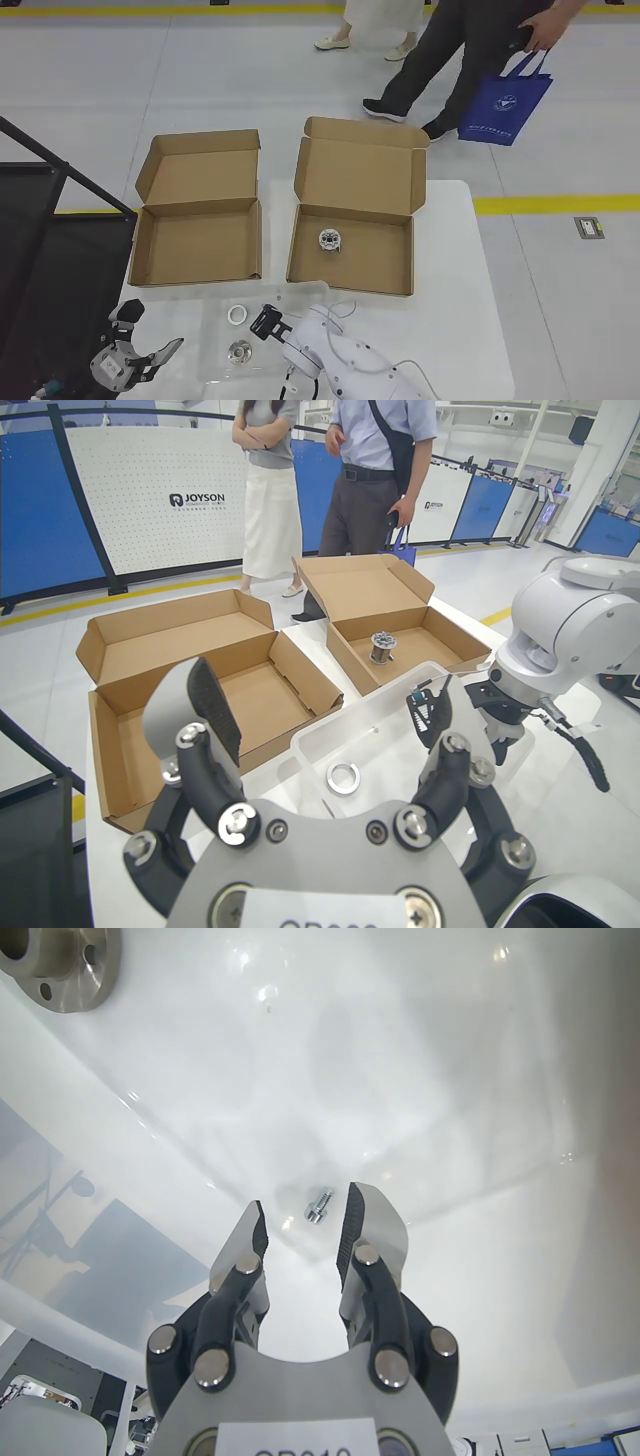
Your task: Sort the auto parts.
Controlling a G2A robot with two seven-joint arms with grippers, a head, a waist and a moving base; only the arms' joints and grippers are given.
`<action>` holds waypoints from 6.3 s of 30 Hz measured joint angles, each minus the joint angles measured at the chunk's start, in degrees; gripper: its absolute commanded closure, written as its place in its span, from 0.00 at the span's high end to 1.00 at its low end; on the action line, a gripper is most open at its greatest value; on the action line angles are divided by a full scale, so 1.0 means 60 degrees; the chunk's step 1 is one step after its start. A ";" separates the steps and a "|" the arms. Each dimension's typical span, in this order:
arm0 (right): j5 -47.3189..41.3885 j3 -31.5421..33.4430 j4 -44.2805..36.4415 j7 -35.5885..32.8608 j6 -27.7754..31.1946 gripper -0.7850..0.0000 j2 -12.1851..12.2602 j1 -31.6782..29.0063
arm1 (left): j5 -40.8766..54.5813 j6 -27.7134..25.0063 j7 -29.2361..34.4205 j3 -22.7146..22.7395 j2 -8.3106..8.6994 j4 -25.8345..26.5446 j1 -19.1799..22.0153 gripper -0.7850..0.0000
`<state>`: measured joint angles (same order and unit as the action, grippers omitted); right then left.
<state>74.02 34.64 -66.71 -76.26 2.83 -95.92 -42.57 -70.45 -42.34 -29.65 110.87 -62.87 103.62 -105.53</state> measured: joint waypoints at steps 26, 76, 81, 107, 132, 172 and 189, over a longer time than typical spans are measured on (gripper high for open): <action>-0.0279 0.0167 0.1140 0.0026 0.0261 0.36 -0.0373 0.0385 | 0.0000 0.0000 0.0000 0.0000 0.0000 0.0000 0.0000 1.00; 0.3246 0.3690 -0.6047 0.7452 0.5180 0.00 0.1515 -0.4516 | 0.0000 0.0000 0.0000 0.0000 0.0000 0.0000 0.0000 1.00; 0.2586 0.3999 -0.5842 0.8546 0.5511 0.00 0.1575 -0.4322 | 0.0000 0.0000 0.0000 0.0000 0.0000 0.0000 0.0000 1.00; 0.0448 0.7698 -0.4533 1.1705 0.6529 0.00 0.2442 -0.4455 | 0.0000 0.0000 0.0000 0.0000 0.0000 0.0000 0.0000 1.00; -0.0653 0.6524 0.0354 0.6146 0.2788 0.00 0.2251 -0.0616 | 0.0000 0.0000 0.0000 0.0000 0.0000 0.0000 0.0000 1.00; -0.1191 0.6459 -0.0787 0.7121 0.2782 1.00 0.2512 -0.1254 | 0.0000 0.0000 0.0000 0.0000 0.0000 0.0000 0.0000 1.00; 0.1193 0.6842 -0.5084 1.4404 0.7152 1.00 0.3120 -0.5140 | -0.0549 -0.0697 -0.0205 0.0607 0.0085 0.0948 -0.0067 1.00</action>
<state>81.18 75.69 -97.21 10.16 45.75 -77.20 -73.41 -73.74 -46.52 -30.88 114.51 -62.36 109.30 -105.93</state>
